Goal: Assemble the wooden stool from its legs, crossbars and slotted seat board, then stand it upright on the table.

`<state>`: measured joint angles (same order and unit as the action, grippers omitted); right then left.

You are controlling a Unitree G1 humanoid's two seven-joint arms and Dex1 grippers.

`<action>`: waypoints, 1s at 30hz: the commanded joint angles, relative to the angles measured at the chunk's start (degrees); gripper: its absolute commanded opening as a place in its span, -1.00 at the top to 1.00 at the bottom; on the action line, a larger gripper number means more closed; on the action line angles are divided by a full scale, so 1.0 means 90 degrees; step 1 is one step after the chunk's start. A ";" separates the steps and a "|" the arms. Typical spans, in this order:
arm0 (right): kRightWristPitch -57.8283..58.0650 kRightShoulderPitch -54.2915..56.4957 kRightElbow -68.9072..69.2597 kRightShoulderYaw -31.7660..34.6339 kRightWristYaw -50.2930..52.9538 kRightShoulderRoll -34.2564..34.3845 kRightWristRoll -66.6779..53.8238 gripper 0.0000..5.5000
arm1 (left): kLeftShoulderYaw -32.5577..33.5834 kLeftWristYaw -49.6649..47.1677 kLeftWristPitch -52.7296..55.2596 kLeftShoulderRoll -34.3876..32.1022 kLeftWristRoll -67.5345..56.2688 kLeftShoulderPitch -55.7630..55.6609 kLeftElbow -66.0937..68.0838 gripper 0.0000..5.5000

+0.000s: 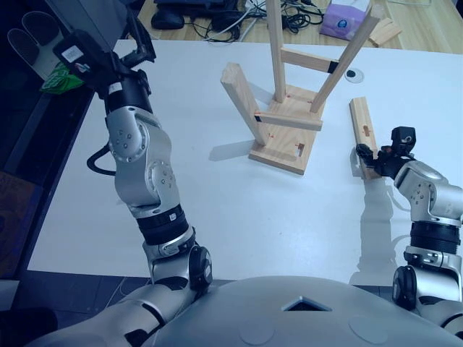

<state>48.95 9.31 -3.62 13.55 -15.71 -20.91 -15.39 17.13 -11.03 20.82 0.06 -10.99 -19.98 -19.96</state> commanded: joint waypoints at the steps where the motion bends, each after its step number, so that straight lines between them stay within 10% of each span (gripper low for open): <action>1: 0.0199 -0.0246 -0.0504 -0.0023 0.0043 0.0099 0.0007 -0.23 | 0.0194 -0.0097 0.0143 -0.0332 -0.0093 -0.0555 -0.0380 -0.71; 8: -0.0104 0.0040 -0.0849 0.0332 0.0539 0.0358 -0.0004 0.24 | 0.0225 -0.0011 0.0211 -0.0806 -0.0125 -0.1139 -0.0374 -0.71; 22: -0.3357 0.0387 -0.0291 0.0701 0.1592 0.0959 0.0323 0.24 | 0.0484 0.0796 0.0005 -0.1887 -0.0636 -0.3032 0.1297 -0.71; 30: -0.5359 0.0701 0.1597 0.0287 0.1065 0.0405 0.0768 0.24 | -0.0330 0.2431 0.2339 -0.1777 -0.2390 -0.3566 0.1782 -0.71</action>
<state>2.31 13.82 7.54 17.17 -4.35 -15.07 -9.20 16.40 7.65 37.39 -15.77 -29.26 -51.43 -2.54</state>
